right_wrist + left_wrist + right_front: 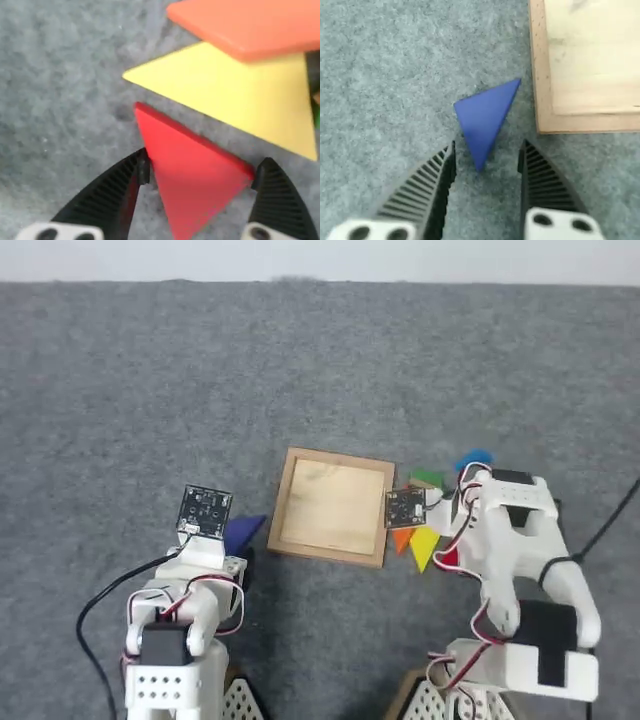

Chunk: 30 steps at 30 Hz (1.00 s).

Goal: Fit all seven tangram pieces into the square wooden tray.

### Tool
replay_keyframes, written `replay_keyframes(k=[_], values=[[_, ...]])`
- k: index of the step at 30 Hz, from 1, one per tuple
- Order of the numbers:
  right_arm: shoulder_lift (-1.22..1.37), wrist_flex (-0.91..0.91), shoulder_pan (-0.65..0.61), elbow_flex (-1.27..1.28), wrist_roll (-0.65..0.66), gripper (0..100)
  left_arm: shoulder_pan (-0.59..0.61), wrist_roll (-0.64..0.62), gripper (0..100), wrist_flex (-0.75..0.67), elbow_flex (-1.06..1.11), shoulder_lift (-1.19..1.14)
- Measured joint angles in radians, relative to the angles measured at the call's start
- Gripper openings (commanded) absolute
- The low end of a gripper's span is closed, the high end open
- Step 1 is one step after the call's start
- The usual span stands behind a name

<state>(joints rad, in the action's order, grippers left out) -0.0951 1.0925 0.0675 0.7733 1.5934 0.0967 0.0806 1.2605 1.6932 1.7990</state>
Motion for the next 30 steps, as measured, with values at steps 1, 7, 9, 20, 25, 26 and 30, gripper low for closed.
replay_keyframes(k=[1, 7, 9, 20, 25, 26, 30], values=[[0.000, -0.006, 0.003, -0.003, 0.000, 34.1, 0.000, 0.000, 20, 0.000, 0.000, 0.000], [0.000, -0.028, 0.038, -0.003, 0.003, 34.0, 0.000, 0.000, 20, 0.000, 0.000, 0.000], [0.002, -0.031, 0.041, -0.003, 0.006, 34.0, 0.000, 0.000, 20, 0.000, 0.000, 0.000], [0.064, -0.041, 0.029, -0.015, 0.009, 33.8, 0.000, 0.000, 20, 0.000, 0.000, 0.000], [0.064, -0.046, 0.029, -0.017, 0.009, 21.4, 0.000, 0.000, 20, 0.000, 0.000, 0.000], [0.064, -0.046, 0.029, -0.025, 0.009, 19.1, 0.000, 0.000, 20, 0.000, 0.000, 0.000], [0.064, -0.048, 0.028, -0.037, -0.020, 16.5, 0.000, 0.000, 20, 0.000, 0.000, 0.000]])
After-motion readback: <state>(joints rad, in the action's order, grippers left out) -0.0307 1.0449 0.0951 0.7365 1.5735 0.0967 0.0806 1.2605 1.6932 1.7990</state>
